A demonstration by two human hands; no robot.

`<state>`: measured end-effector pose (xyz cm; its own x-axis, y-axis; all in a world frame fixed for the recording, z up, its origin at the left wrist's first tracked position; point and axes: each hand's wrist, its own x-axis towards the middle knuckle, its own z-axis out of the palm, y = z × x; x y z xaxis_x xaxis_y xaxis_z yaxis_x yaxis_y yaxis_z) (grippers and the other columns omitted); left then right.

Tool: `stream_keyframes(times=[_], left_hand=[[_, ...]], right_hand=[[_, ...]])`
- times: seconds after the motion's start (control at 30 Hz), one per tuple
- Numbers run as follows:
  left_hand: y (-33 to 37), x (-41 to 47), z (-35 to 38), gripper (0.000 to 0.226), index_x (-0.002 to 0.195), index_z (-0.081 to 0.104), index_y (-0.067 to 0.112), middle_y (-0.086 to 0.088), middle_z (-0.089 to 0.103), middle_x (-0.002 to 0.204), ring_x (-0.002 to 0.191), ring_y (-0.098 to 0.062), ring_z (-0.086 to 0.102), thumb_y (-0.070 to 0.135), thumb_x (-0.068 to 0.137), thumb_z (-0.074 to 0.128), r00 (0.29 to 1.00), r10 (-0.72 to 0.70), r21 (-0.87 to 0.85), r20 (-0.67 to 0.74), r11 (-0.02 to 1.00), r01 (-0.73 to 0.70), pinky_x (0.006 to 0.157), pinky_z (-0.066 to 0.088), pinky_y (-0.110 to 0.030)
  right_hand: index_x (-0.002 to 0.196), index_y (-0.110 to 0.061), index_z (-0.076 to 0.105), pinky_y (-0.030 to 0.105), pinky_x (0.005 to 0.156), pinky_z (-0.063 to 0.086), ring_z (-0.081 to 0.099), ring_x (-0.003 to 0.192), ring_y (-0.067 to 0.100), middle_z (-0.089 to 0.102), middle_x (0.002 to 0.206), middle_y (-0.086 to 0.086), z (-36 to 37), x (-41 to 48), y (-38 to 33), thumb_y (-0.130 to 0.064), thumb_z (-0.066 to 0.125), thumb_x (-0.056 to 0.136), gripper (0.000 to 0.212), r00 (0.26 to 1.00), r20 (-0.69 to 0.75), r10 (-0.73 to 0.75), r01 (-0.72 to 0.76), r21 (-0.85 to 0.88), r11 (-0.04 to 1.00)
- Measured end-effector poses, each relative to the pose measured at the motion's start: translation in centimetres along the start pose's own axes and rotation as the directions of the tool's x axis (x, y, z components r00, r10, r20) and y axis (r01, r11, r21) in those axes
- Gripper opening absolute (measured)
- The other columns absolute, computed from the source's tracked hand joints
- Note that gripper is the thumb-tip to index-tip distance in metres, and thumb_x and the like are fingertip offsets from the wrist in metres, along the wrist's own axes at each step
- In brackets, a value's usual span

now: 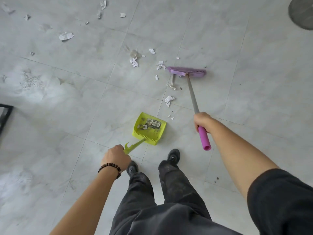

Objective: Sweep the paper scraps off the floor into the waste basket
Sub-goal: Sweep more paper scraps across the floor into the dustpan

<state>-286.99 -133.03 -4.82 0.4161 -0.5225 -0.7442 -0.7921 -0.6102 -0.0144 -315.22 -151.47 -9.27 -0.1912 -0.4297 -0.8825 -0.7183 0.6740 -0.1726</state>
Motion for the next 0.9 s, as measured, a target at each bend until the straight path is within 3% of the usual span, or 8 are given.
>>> stream_keyframes(times=[0.13, 0.27, 0.43, 0.57, 0.63, 0.73, 0.83, 0.9], left_hand=[[1.7, 0.7, -1.0, 0.01, 0.086, 0.059, 0.014, -0.004, 0.062, 0.08, 0.071, -0.023, 0.06, 0.013, 0.079, 0.052, 0.999, -0.002, 0.011, 0.033, 1.0, 0.002, 0.055, 0.044, -0.027], [1.8, 0.5, -1.2, 0.008, 0.082, 0.056, 0.015, -0.004, 0.062, 0.08, 0.073, -0.024, 0.061, 0.012, 0.078, 0.05, 0.999, -0.011, 0.017, 0.044, 1.0, 0.01, 0.057, 0.047, -0.027], [0.8, 0.5, -1.8, 0.009, 0.081, 0.058, 0.015, -0.005, 0.062, 0.079, 0.074, -0.026, 0.063, 0.011, 0.078, 0.051, 0.999, -0.032, 0.0, 0.034, 0.999, 0.032, 0.055, 0.046, -0.027], [0.5, 0.5, -1.3, 0.017, 0.093, 0.062, 0.017, -0.003, 0.062, 0.08, 0.072, -0.023, 0.062, 0.013, 0.079, 0.053, 0.999, -0.05, -0.019, 0.012, 0.999, 0.051, 0.055, 0.049, -0.026], [0.5, 0.5, -0.8, 0.019, 0.097, 0.061, 0.02, 0.0, 0.062, 0.081, 0.07, -0.021, 0.062, 0.015, 0.08, 0.053, 0.998, -0.061, -0.037, -0.004, 0.997, 0.061, 0.052, 0.047, -0.025], [0.6, 0.5, 0.0, 0.018, 0.096, 0.061, 0.024, 0.001, 0.063, 0.08, 0.07, -0.021, 0.063, 0.018, 0.08, 0.054, 0.998, -0.055, -0.036, -0.025, 0.998, 0.054, 0.055, 0.049, -0.026], [0.9, 0.4, 0.2, 0.011, 0.089, 0.06, 0.021, -0.001, 0.062, 0.079, 0.071, -0.022, 0.063, 0.017, 0.08, 0.055, 0.998, -0.054, -0.04, -0.027, 0.998, 0.053, 0.055, 0.049, -0.027], [1.1, 0.2, 0.0, 0.008, 0.084, 0.06, 0.017, -0.003, 0.062, 0.078, 0.069, -0.022, 0.062, 0.015, 0.079, 0.055, 0.999, -0.049, -0.027, -0.021, 0.998, 0.049, 0.053, 0.047, -0.027]], right_hand=[[0.098, -0.005, 0.051, 0.036, 0.06, 0.059, 0.056, 0.052, 0.023, 0.053, 0.071, 0.011, 2.4, -1.7, 9.3, -0.02, 0.045, 0.086, 0.02, 0.945, 0.263, 0.193, -0.252, 0.217, 0.943], [0.069, -0.003, 0.062, 0.031, 0.059, 0.054, 0.058, 0.045, 0.023, 0.062, 0.055, 0.012, 2.9, -3.4, 14.7, -0.045, 0.046, 0.088, 0.048, 0.993, -0.048, 0.112, -0.112, 0.01, 0.994], [0.08, 0.004, 0.068, 0.026, 0.05, 0.048, 0.062, 0.047, 0.025, 0.065, 0.059, 0.016, 1.5, -2.6, 12.5, -0.047, 0.036, 0.095, 0.062, 0.991, -0.134, -0.004, 0.0, -0.034, 0.999], [0.072, 0.0, 0.069, 0.03, 0.074, 0.052, 0.059, 0.052, 0.023, 0.051, 0.029, 0.003, -1.8, 1.1, 3.7, -0.04, 0.034, 0.096, 0.058, 0.98, -0.156, -0.12, 0.119, -0.021, 0.993], [0.076, -0.001, 0.068, 0.033, 0.079, 0.055, 0.061, 0.056, 0.027, 0.058, 0.038, 0.004, -2.9, 3.5, -0.8, -0.037, 0.036, 0.095, 0.051, 0.973, -0.163, -0.164, 0.174, 0.051, 0.983], [0.093, 0.0, 0.065, 0.038, 0.074, 0.058, 0.06, 0.058, 0.028, 0.071, 0.074, 0.012, -2.9, 7.0, -5.3, -0.031, 0.039, 0.096, 0.04, 0.964, -0.168, -0.207, 0.231, 0.138, 0.963], [0.085, 0.0, 0.06, 0.043, 0.077, 0.058, 0.06, 0.068, 0.031, 0.073, 0.092, 0.02, -1.1, 8.2, -6.1, -0.019, 0.044, 0.088, 0.025, 0.974, -0.109, -0.201, 0.21, 0.075, 0.975], [0.091, 0.002, 0.061, 0.042, 0.072, 0.059, 0.062, 0.069, 0.033, 0.071, 0.094, 0.021, 0.8, 7.6, -3.4, -0.011, 0.048, 0.082, 0.02, 0.986, -0.033, -0.161, 0.161, -0.018, 0.987]])
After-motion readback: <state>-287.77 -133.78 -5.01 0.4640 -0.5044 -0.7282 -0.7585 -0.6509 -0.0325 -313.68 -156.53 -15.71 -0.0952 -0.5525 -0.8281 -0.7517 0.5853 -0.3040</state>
